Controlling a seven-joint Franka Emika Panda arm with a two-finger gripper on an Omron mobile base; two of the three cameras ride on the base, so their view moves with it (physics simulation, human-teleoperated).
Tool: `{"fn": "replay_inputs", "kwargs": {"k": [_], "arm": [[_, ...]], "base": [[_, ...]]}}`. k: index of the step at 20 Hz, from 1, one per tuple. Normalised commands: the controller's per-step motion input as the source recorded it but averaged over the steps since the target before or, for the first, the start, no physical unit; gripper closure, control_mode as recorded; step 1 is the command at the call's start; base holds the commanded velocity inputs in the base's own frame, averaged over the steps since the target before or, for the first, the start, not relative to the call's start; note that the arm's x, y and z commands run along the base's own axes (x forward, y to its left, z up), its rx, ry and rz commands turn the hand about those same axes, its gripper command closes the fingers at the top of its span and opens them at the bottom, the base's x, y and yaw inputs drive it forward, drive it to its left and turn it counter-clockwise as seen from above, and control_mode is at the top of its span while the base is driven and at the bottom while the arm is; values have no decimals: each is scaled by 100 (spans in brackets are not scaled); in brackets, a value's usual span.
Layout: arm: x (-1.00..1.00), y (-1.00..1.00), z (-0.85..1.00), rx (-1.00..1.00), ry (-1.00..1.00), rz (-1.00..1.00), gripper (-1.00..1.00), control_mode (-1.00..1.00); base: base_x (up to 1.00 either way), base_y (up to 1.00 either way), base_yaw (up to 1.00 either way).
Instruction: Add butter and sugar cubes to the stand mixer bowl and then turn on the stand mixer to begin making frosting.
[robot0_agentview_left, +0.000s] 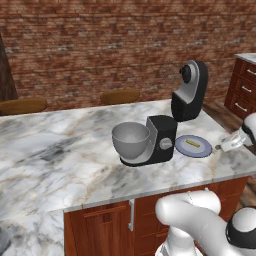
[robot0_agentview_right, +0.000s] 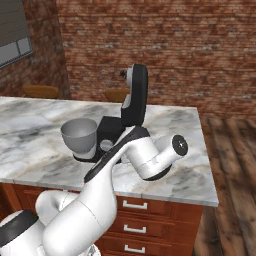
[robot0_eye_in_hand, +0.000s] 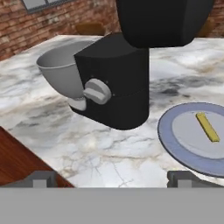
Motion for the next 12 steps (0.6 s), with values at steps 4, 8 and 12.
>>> {"fn": "replay_inputs", "kwargs": {"k": [4,8,12], "arm": [[21,0,-18,0,-10,5,-100,-100],[21,0,-13,0,-15,0,-100,-100],[14,0,-22,0,-14,0,-100,-100]], "base": [[0,0,0],[0,0,0],[0,0,0]]}}
